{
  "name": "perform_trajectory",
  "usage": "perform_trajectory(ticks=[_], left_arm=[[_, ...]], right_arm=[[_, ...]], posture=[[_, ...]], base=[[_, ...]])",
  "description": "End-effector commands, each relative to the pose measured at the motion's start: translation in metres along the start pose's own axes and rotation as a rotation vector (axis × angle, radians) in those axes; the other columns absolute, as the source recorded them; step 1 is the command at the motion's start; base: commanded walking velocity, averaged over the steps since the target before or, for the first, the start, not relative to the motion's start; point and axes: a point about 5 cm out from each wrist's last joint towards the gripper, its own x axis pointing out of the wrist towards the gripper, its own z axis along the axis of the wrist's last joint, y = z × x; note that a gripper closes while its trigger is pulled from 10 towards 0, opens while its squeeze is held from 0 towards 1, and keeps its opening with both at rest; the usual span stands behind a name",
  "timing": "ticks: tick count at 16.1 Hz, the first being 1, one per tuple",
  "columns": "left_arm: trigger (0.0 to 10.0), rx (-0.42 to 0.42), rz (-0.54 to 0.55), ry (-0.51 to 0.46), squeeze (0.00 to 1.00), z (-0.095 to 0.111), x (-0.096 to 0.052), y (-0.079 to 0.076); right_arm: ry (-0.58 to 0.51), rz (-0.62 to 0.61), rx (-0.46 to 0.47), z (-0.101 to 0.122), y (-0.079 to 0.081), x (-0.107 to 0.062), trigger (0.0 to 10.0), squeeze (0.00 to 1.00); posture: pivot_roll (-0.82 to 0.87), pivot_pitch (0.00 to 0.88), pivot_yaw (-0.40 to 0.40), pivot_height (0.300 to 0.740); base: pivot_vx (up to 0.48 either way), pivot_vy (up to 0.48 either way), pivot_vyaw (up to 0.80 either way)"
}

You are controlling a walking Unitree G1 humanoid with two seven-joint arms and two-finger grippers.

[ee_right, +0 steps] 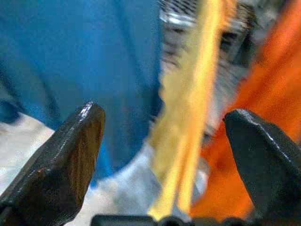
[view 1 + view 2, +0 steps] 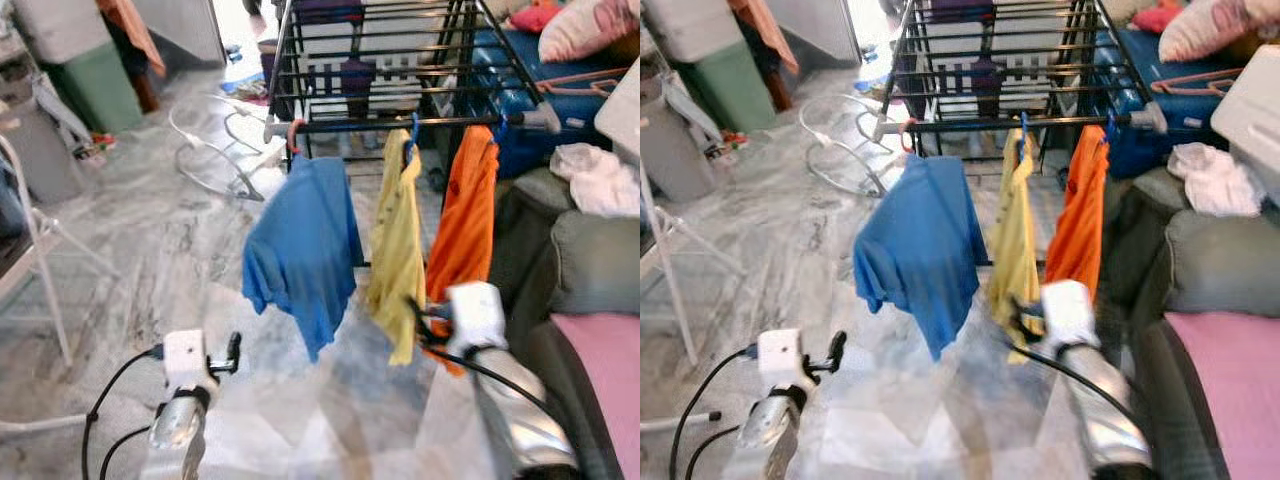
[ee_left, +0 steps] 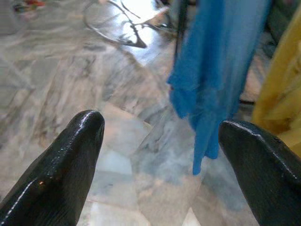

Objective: Hang hanger

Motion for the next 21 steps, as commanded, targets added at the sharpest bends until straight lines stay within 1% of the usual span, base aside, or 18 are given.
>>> perform_trajectory(ticks=[1,4,9,11,13,15,17,20,21], left_arm=[[10.0,-0.007,0.039,-0.007,0.0,-0.002,-0.004,0.008],[10.0,-0.005,0.059,-0.011,0.0,-0.002,-0.005,0.014],[10.0,0.025,0.047,-0.019,0.0,0.004,-0.001,0.019],[10.0,0.039,0.028,-0.013,0.0,0.004,0.001,0.016],[10.0,0.046,0.015,-0.01,0.0,0.005,0.003,0.014],[10.0,0.057,-0.002,0.001,0.0,0.006,0.006,0.012],[10.0,0.061,-0.013,0.004,0.0,0.006,0.008,0.009],[10.0,0.071,-0.026,0.009,0.0,0.005,0.009,0.006],[10.0,0.09,-0.031,0.006,0.0,0.005,0.008,0.006]], right_arm=[[-0.008,0.028,-0.018,0.002,0.003,0.004,10.0,0.0],[-0.017,0.036,-0.015,0.004,0.005,0.011,10.0,0.0],[-0.021,0.03,0.012,-0.002,0.01,0.011,10.0,0.0],[-0.006,0.012,0.024,-0.006,0.009,0.009,10.0,0.0],[0.0,-0.002,0.027,-0.009,0.007,0.008,10.0,0.0],[-0.003,-0.014,0.03,-0.01,0.006,0.007,10.0,0.0],[-0.003,-0.023,0.032,-0.011,0.005,0.005,10.0,0.0],[-0.005,-0.02,0.027,-0.014,0.007,0.004,10.0,0.0],[-0.004,-0.015,0.022,-0.014,0.008,0.003,10.0,0.0]], posture=[[-0.13,0.0,0.046,0.74],[-0.12,0.0,0.045,0.74],[-0.13,0.0,0.076,0.74],[-0.14,0.0,0.09,0.74],[-0.14,0.0,0.098,0.74],[-0.17,0.0,0.123,0.74],[-0.17,0.0,0.123,0.74],[-0.18,0.0,0.134,0.74],[-0.18,0.0,0.133,0.74]], base=[[0.0,0.0,0.0],[0.0,0.346,0.0],[0.0,0.432,0.0],[0.0,0.463,0.0],[0.0,0.465,-0.76],[0.0,0.469,-0.76],[0.0,0.48,-0.57],[0.0,0.454,0.0],[0.0,0.0,0.0]])
